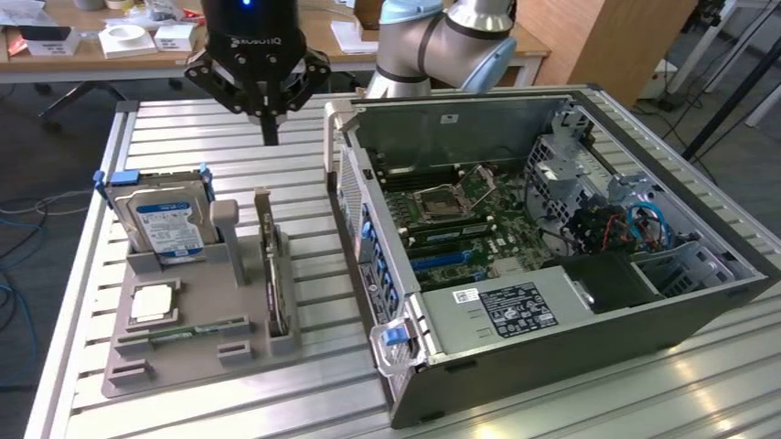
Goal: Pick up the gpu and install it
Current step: 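Reach for the gpu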
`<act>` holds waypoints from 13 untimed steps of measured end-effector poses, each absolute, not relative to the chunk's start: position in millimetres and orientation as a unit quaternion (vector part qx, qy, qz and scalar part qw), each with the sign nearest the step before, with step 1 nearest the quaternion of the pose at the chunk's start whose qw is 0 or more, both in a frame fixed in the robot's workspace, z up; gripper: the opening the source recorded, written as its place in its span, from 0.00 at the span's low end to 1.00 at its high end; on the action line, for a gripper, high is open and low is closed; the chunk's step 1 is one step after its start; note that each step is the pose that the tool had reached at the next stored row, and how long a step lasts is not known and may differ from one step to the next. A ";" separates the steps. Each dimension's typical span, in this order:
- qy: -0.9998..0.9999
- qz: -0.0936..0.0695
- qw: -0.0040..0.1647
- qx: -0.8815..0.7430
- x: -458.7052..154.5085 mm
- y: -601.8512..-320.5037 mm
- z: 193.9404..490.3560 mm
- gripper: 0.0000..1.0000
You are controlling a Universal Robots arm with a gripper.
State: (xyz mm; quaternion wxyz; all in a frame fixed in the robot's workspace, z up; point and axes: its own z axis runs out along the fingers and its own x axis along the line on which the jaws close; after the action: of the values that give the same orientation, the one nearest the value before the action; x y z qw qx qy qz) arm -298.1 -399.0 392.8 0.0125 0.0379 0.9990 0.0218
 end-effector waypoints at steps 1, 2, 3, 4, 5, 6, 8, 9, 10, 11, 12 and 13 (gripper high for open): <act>0.999 0.022 0.013 0.038 -299.5 -399.0 392.8 0.10; 0.999 0.022 0.013 0.038 -299.6 -399.0 392.8 0.10; 0.999 0.022 0.013 0.038 -299.6 -399.0 392.8 0.10; 0.999 0.022 0.013 0.038 -299.6 -399.0 392.8 0.10; 0.999 0.022 0.013 0.038 -299.6 -399.0 392.8 0.10; 0.999 0.022 0.013 0.038 -299.6 -399.0 392.8 0.10; 0.999 0.022 0.012 0.038 -299.6 -399.9 392.8 0.10; 0.999 0.022 0.012 0.038 -299.6 -401.2 392.8 0.10; 0.999 0.022 0.012 0.038 -299.6 -403.1 392.9 0.10; 0.999 0.022 0.013 0.038 -299.6 -405.1 392.8 0.10; 0.999 0.022 0.012 0.038 -299.6 -407.2 392.8 0.10; 0.999 0.022 0.012 0.038 -299.6 -409.4 392.8 0.10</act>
State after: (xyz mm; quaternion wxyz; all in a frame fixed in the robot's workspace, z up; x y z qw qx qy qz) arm -299.6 -409.4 392.8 0.0125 0.0379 0.9990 0.0218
